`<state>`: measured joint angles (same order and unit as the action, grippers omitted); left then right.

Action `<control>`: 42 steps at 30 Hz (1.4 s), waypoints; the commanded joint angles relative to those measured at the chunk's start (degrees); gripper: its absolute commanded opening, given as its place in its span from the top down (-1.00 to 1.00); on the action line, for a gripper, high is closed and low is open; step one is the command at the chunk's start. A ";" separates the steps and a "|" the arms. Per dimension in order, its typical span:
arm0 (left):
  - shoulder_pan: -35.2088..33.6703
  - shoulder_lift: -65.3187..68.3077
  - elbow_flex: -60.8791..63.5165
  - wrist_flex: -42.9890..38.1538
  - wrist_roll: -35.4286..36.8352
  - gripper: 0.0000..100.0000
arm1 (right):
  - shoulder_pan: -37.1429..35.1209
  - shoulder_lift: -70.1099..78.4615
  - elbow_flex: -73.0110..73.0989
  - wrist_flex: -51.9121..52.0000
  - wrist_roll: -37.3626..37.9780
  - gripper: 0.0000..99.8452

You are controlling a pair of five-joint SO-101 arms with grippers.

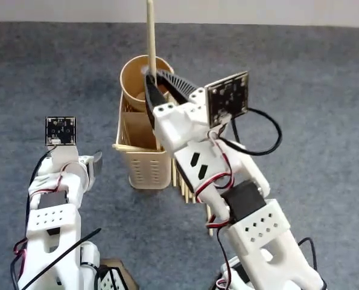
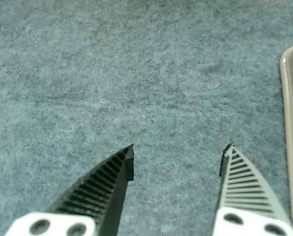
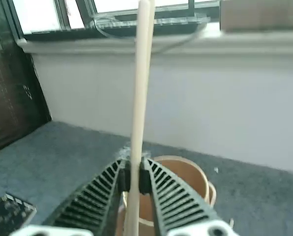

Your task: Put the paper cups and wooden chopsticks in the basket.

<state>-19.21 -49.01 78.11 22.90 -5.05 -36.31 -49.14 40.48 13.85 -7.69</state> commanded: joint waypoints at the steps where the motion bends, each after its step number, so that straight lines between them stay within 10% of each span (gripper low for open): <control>1: 0.92 -0.84 -0.31 -1.05 -0.53 0.40 | -0.40 -2.77 3.03 -1.36 -0.35 0.99; 18: 0.92 -0.84 -0.31 -1.05 -0.53 0.40 | -1.54 -16.31 11.03 7.69 5.71 0.75; 24: 0.92 -0.84 -0.31 -1.05 -0.53 0.40 | 12.18 -14.99 -1.54 23.96 11.34 0.75; 32: 0.92 -0.84 -0.31 -1.05 -0.53 0.40 | 25.01 2.42 -5.93 35.91 14.59 0.74; 42: 2.51 -0.84 -0.22 -0.79 -0.62 0.40 | 22.29 38.46 -3.21 22.55 8.88 0.74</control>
<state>-18.24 -49.01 78.11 22.90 -5.05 -11.96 -18.20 38.20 40.13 2.24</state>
